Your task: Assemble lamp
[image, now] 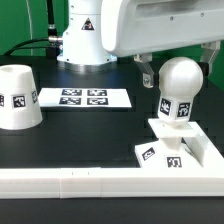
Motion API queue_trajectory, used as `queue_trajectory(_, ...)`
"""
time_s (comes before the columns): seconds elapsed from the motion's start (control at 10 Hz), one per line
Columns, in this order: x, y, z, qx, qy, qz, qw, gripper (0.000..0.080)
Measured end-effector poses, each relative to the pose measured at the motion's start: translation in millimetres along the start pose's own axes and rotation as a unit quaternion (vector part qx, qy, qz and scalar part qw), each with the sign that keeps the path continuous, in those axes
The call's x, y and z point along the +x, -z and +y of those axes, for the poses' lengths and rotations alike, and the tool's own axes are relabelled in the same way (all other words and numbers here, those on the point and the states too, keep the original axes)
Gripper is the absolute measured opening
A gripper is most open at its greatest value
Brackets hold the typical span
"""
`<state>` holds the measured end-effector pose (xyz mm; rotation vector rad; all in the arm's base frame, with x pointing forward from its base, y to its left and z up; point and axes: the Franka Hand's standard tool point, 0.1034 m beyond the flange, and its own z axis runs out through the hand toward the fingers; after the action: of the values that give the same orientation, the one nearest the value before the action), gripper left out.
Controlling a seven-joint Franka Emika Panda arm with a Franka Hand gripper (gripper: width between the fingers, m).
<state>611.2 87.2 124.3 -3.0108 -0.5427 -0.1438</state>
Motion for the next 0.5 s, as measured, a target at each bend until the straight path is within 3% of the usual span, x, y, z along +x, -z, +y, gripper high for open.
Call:
queue_trajectory(0.2,-0.7,-1.4,0.4,0.0,0.007,-0.001,1.0,0.0699)
queue_trajectory(0.3,-0.6,-1.2,0.4,0.0,0.007,-0.001,1.0,0.0591)
queue_trajectory(0.5,-0.6,-1.3,0.3,0.001,0.0,-0.001,1.0,0.0576)
